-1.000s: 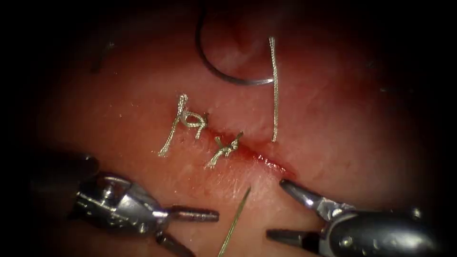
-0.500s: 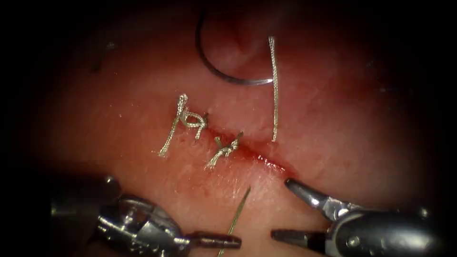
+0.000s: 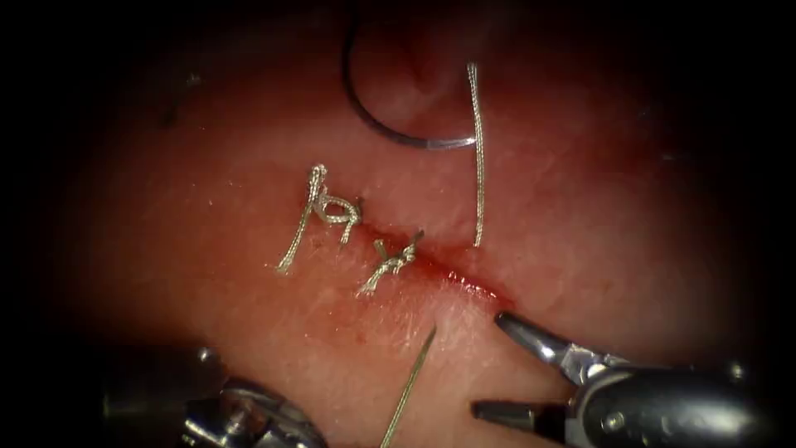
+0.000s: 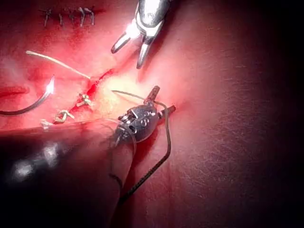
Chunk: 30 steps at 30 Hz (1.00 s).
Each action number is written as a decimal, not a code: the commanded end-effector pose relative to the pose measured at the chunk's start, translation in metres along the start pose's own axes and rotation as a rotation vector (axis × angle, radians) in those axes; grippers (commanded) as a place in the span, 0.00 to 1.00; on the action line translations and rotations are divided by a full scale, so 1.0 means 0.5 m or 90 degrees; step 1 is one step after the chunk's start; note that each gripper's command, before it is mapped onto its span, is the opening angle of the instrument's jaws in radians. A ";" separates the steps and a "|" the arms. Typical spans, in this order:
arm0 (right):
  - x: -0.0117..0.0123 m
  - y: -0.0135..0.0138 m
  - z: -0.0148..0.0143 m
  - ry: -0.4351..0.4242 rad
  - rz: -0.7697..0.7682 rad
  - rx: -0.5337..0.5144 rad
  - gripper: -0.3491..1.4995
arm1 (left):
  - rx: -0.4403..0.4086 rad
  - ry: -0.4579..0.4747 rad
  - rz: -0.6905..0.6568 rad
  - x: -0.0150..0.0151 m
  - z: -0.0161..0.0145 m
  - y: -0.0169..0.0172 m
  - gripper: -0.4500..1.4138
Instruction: Wound Closure
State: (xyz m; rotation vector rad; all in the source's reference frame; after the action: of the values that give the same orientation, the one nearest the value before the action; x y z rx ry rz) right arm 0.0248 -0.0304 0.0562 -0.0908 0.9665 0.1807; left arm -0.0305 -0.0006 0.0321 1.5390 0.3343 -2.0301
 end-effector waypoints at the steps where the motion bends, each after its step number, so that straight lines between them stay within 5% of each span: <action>1: -0.0001 -0.0006 0.0017 0.002 0.000 0.000 0.84 | 0.001 0.000 0.002 -0.0007 0.0009 0.0000 0.51; 7: 0.0000 -0.0007 0.0018 0.002 0.000 0.000 0.84 | 0.001 0.001 -0.001 0.0001 -0.0003 0.0010 0.46; 10: 0.0000 -0.0007 0.0017 0.002 0.000 0.001 0.84 | -0.004 0.000 -0.022 0.0004 -0.0005 0.0015 0.00; 30: 0.0025 -0.0014 0.0068 0.006 -0.023 0.006 0.84 | 0.040 -0.026 -0.055 -0.0029 -0.0062 -0.0118 0.00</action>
State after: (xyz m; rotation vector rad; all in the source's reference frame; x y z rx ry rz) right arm 0.0275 -0.0303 0.0567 -0.0995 0.9684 0.1339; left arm -0.0306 0.0063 0.0311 1.5419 0.3302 -2.1558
